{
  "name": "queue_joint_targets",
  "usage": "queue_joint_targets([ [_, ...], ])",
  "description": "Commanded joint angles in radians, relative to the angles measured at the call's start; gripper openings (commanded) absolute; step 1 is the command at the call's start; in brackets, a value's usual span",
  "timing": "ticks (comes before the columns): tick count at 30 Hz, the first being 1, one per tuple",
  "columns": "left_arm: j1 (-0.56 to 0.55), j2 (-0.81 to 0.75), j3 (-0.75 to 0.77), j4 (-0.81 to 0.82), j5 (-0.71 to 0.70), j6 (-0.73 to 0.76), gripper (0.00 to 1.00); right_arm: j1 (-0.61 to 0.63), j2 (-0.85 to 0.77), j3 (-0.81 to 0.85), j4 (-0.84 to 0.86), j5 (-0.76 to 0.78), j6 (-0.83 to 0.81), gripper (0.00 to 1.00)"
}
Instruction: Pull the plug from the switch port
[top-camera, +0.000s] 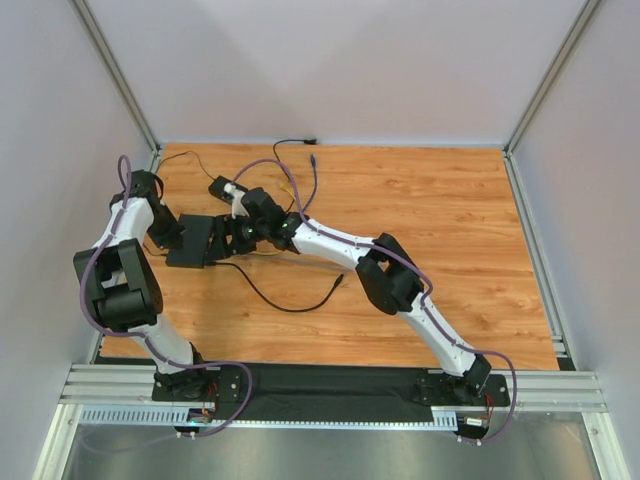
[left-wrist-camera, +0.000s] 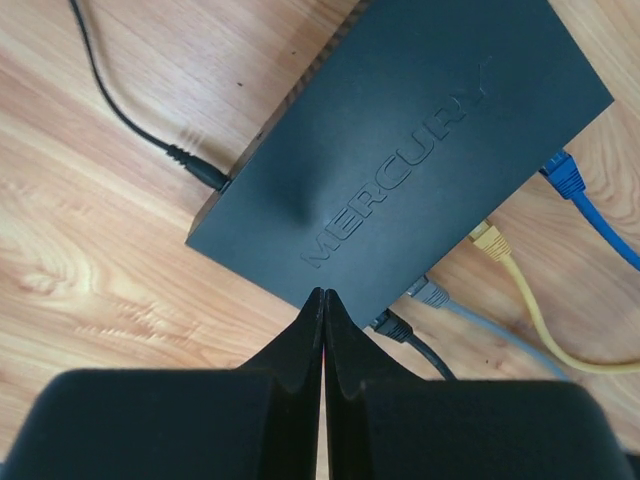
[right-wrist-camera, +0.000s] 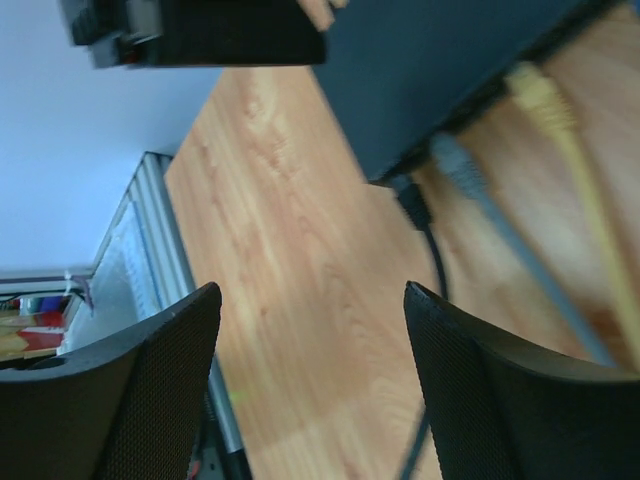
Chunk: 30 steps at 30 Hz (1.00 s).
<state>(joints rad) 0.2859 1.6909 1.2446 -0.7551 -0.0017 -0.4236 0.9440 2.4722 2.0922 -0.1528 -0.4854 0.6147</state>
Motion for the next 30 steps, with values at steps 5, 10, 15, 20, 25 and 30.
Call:
queue_joint_targets([
  [5, -0.005, 0.036, 0.006, 0.025, 0.045, 0.032, 0.00, -0.042, 0.067, 0.071, -0.103, -0.015, -0.061, 0.73],
  [10, -0.007, 0.053, 0.004, 0.016, 0.052, 0.037, 0.00, -0.047, 0.122, 0.121, -0.107, -0.030, -0.032, 0.72],
  [15, -0.016, 0.009, -0.002, 0.028, 0.051, 0.048, 0.00, -0.069, 0.111, 0.107, -0.019, -0.027, 0.005, 0.72],
  [20, -0.017, 0.026, 0.010, 0.045, 0.101, 0.037, 0.00, -0.105, 0.131, 0.166, 0.028, -0.045, 0.030, 0.72],
  [25, -0.016, 0.076, 0.027, 0.040, 0.129, 0.028, 0.00, -0.126, 0.221, 0.299, 0.016, -0.051, 0.049, 0.70],
  [30, -0.011, 0.036, 0.016, 0.060, 0.103, 0.025, 0.00, -0.111, 0.237, 0.282, 0.082, -0.108, 0.119, 0.66],
])
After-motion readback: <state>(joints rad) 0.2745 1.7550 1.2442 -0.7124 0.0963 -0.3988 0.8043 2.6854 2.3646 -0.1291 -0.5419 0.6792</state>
